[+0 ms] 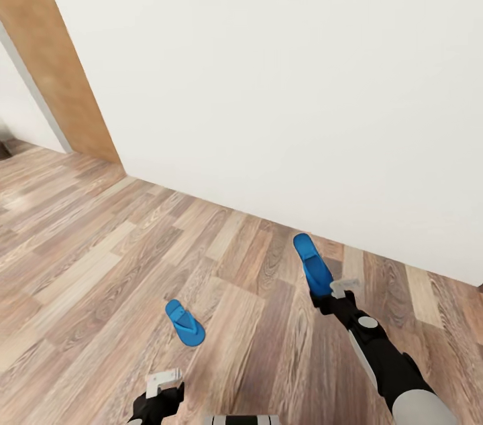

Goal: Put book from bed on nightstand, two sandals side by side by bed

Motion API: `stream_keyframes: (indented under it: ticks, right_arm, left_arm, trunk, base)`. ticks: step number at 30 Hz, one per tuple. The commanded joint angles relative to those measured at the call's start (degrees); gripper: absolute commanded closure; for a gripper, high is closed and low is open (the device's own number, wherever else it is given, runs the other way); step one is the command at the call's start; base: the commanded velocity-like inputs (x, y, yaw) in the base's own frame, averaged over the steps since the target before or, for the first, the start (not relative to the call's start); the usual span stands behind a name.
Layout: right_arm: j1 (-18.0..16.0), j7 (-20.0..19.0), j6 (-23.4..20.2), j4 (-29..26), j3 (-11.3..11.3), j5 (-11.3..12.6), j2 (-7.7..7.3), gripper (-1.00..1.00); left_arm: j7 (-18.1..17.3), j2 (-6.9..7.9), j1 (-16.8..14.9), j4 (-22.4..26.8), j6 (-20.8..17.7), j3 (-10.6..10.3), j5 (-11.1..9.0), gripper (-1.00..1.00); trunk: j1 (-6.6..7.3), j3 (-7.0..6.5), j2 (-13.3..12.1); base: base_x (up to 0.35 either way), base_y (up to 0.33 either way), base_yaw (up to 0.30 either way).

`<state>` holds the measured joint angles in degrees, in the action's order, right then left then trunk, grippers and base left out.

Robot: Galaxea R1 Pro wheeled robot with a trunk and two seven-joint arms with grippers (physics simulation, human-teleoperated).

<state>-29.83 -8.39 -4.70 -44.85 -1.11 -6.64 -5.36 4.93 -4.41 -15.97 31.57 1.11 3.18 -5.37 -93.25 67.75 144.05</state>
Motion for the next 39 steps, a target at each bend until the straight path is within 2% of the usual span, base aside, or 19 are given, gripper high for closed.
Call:
stream_keyframes:
  ticks: [1, 10, 25, 31, 39]
  right_arm:
    - [0.02, -0.31, -0.31, -0.15, -0.12, -0.57, 0.00, 1.00]
    - [0.03, -0.31, -0.31, -0.06, -0.12, -0.57, 0.00, 1.00]
    - [0.02, -0.36, -0.31, -0.12, -0.12, -0.57, 0.00, 1.00]
    - [0.01, -0.65, -0.29, -0.10, -0.12, -0.57, 0.01, 1.00]
    - [0.01, -0.27, -0.39, -0.13, 0.67, -0.57, 0.03, 1.00]
  left_arm:
    - [-0.02, -0.03, -0.03, -0.02, 0.12, 0.07, -0.58, -1.00]
    - [-0.16, 0.02, -0.03, -0.08, 0.07, 0.07, -0.59, -1.00]
    - [-0.12, -0.06, -0.03, -0.11, 0.03, 0.07, -0.61, -1.00]
    - [-0.12, -0.07, -0.03, -0.11, 0.03, 0.09, -0.61, -1.00]
    - [-0.18, 0.02, -0.03, -0.11, 0.11, 0.16, -0.67, -1.00]
  trunk:
    - [-0.02, 0.05, 0.02]
    - [-0.02, 0.05, 0.02]
    - [-0.02, 0.05, 0.02]
    - [-0.02, 0.05, 0.02]
    - [-0.02, 0.05, 0.02]
  base:
    - [0.240, -0.003, 0.273]
    - [0.071, 0.000, 0.273]
    - [0.205, -0.212, 0.270]
    - [0.189, -0.249, 0.077]
    - [0.012, -0.013, 0.059]
